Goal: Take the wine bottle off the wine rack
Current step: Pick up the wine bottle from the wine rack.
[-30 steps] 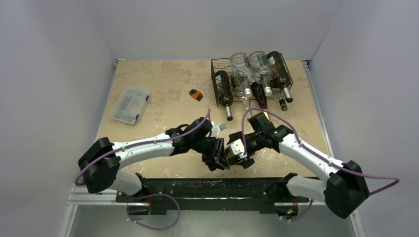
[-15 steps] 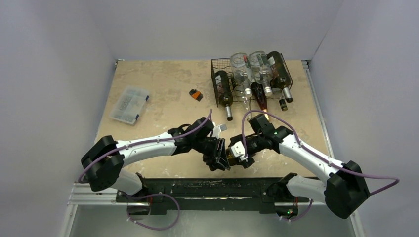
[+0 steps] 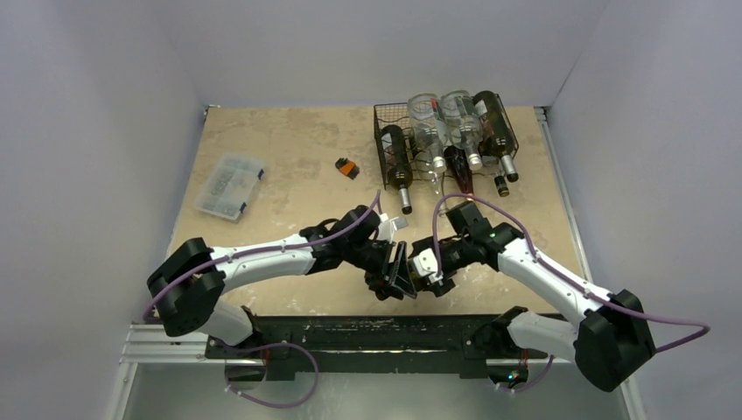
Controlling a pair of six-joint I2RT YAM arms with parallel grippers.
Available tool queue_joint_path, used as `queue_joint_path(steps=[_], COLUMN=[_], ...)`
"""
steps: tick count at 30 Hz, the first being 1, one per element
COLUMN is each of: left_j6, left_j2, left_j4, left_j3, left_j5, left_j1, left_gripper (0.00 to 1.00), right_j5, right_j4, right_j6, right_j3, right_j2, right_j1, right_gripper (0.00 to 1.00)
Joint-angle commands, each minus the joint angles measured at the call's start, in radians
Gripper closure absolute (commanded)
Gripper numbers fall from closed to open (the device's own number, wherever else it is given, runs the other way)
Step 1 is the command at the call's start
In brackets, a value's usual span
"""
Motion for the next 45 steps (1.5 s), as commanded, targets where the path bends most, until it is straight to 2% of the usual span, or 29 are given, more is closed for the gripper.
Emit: queue_joint_path(steps=[1,6,10,19,25,30,45], left_j6=[-0.014,-0.011,0.017,0.168,0.240,0.293,0.500], left_j2=[-0.030,-0.052,-0.111,-0.302,-0.395,-0.434,-0.560], left_j4=[0.246,0.280,0.296,0.218,0.258,0.376,0.665], left_j3=[-0.002,-0.027,-0.060,-0.117,-0.150,-0.179,-0.290], left_j5=[0.061,0.048,0.006,-0.170,-0.281,-0.355,-0.387], left_j1=[-0.006,-0.006,-0.007,-0.007,-0.006,-0.006,-0.007], left_gripper=[0.42,0.21,0.09,0.03,0.03,0.03,0.03], right_j5=[-0.076,-0.109,-0.133,-0.207,-0.251,-0.289,-0.380], right_j4=[0.042,0.022,0.008,-0.032,-0.052,-0.067,-0.074], right_j6=[-0.008,-0.018,-0.024,-0.022,-0.015,-0.012,0.044], right_j3=[0.011,0.016,0.022,0.048,0.062,0.070,0.092], right_j2=[-0.036,-0.045,-0.051,-0.080,-0.091,-0.099,-0.090], right_j1=[-0.033,-0.071,-0.098,-0.169,-0.208,-0.244,-0.321], right_gripper=[0.84,0.88,0.89,0.92,0.93,0.95,0.98])
